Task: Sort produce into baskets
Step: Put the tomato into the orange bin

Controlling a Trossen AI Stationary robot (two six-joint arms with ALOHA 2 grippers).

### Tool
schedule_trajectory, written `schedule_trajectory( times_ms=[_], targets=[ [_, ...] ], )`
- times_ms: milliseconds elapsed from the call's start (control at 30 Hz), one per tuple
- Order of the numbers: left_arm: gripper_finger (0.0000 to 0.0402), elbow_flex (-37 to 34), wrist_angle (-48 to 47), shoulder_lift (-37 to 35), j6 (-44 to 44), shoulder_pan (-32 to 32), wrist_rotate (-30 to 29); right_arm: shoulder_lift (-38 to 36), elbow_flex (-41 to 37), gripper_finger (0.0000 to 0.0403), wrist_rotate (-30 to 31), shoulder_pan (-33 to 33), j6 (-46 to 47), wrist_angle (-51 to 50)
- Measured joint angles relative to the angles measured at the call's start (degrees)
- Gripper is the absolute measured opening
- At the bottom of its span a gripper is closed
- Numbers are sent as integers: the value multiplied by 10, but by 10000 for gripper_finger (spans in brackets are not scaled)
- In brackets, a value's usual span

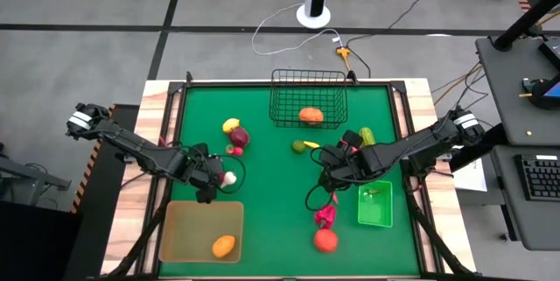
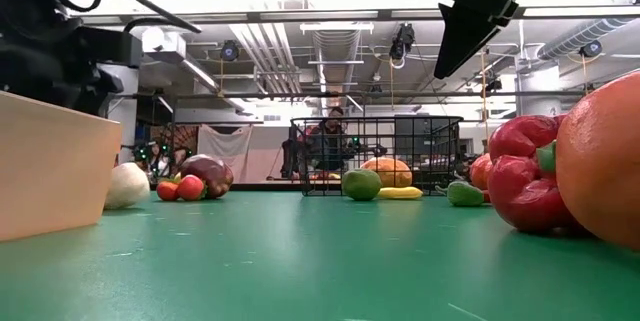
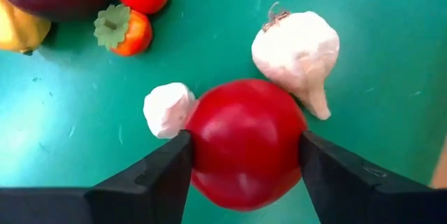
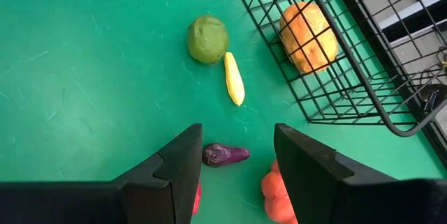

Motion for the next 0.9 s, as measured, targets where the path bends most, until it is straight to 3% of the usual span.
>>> schedule_trajectory(
  times_ms=[267,467,633,767,900],
  targets=[
    [212,68,-46,0,-1,0,-3,0,0,171,0,0,-10,0],
    [179,135,-96,0,-4,-1,-7,0,0,171,0,0,-16,0],
    [164,147,-105,0,-19,-1,5,0,0,171,0,0,-17,0],
    [186,135,-105,0,-50,-1,29,0,0,171,0,0,-21,1],
    [235,114,-105,0,-108,-1,27,0,0,171,0,0,-22,2]
  ],
)
